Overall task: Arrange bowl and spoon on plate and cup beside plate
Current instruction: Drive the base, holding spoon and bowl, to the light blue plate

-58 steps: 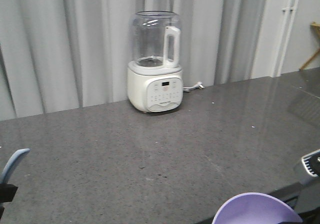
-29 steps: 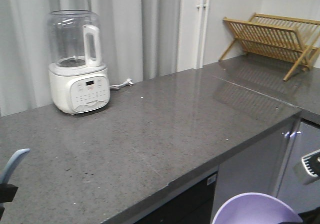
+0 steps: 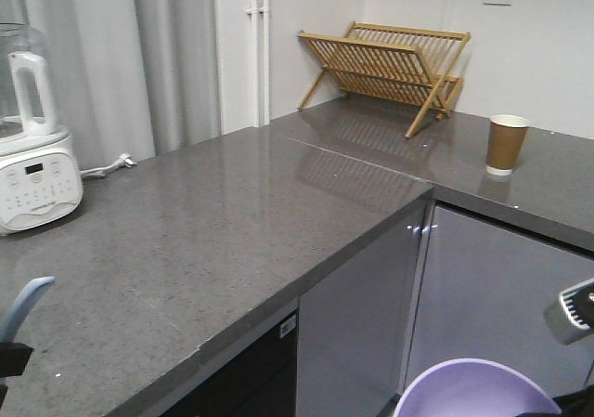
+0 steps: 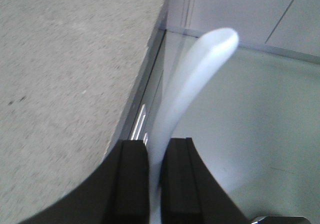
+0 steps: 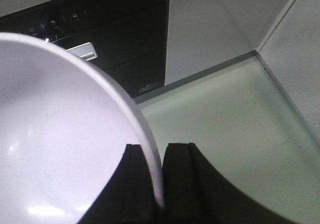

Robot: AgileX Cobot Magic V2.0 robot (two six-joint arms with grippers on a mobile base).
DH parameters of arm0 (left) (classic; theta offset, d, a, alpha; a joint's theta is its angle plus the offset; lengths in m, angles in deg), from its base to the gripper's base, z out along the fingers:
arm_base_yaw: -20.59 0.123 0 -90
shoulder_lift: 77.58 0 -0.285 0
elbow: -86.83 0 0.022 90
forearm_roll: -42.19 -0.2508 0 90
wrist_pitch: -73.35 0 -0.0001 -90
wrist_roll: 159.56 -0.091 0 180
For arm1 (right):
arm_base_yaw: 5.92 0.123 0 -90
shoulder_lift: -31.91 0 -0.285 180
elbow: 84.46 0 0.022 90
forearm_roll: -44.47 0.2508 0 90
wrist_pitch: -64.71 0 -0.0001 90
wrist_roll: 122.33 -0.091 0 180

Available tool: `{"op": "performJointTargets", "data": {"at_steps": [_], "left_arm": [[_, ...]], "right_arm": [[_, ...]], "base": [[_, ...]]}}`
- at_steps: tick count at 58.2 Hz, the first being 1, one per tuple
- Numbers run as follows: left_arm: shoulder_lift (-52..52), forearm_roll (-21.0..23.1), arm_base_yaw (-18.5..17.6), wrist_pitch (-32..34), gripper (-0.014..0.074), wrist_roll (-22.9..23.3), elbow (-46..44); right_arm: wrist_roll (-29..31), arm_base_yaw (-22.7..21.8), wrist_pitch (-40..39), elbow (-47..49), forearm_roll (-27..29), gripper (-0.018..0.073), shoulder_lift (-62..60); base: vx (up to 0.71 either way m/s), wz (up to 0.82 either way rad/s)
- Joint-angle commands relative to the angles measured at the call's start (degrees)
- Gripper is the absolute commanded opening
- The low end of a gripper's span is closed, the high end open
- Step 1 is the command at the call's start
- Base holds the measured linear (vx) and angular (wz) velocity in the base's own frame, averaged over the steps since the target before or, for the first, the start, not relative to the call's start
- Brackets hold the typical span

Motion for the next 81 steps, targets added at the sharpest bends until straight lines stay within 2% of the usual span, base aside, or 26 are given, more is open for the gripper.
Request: {"op": "performJointTargets", "data": {"at_steps": [1, 56, 81], "left_arm": [[-0.9, 1.3, -0.4, 3.2, 0.0175, 0.4, -1.4], [-0.9, 1.3, -0.4, 3.2, 0.0175, 0.4, -1.4], [-0.9, 1.3, -0.4, 3.2, 0.0175, 0.4, -1.4]], "right_arm": [[0.0, 0.0, -3.6, 1.6, 0.3, 0.0061, -0.8], [0.0, 0.0, -3.6, 1.6, 0.3, 0.0061, -0.8], [0.0, 0.0, -3.6, 1.6, 0.3, 0.0061, -0.8]], "base": [[0.03, -0.38], [0.08, -0.45], [0.10, -0.13]]}}
